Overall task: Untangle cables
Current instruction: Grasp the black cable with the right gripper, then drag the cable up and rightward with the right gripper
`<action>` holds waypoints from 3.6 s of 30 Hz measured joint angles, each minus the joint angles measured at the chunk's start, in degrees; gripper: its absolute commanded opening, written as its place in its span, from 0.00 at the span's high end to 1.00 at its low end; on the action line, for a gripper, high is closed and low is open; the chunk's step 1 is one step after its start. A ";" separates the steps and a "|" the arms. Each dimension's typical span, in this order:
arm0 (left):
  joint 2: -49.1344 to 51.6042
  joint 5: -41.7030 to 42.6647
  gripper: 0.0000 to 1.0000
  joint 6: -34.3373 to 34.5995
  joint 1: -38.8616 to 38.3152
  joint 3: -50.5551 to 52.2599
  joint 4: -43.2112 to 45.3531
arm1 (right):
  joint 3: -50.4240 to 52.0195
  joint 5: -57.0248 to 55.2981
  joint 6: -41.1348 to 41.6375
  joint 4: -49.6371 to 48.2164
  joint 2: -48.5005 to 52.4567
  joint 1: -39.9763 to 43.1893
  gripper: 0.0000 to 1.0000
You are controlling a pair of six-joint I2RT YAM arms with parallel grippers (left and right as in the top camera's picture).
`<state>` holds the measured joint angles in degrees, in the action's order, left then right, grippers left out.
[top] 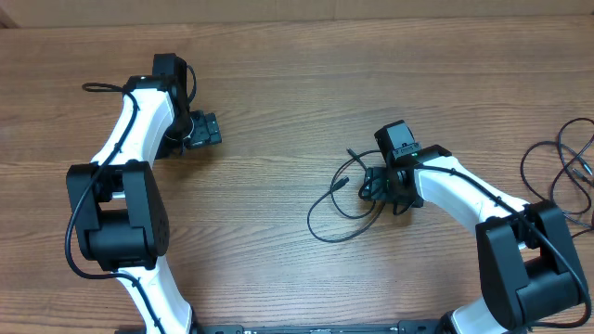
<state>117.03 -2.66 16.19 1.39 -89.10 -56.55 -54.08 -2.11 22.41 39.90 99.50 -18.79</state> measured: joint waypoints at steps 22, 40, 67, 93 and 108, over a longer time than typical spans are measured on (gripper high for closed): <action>0.00 0.00 0.00 0.00 0.00 0.00 0.00 | 1.44 -2.23 -1.55 -0.17 -0.52 0.04 0.80; 0.00 0.00 0.00 0.00 0.00 0.00 0.00 | 1.66 -0.35 -1.42 -1.84 -0.57 0.00 0.96; 0.00 0.00 0.00 0.00 0.00 0.00 0.00 | -3.02 -4.48 -7.04 -13.79 4.02 21.66 0.96; 0.00 0.00 0.00 0.02 0.00 0.00 0.00 | -31.74 -7.30 -13.44 -16.90 4.20 36.48 0.94; 0.00 0.00 0.01 0.02 0.00 0.00 0.00 | -43.74 0.70 -14.99 3.08 4.28 36.85 0.00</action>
<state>117.03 -2.66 16.21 1.39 -89.10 -56.55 -97.82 -1.41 7.42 42.98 103.79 18.06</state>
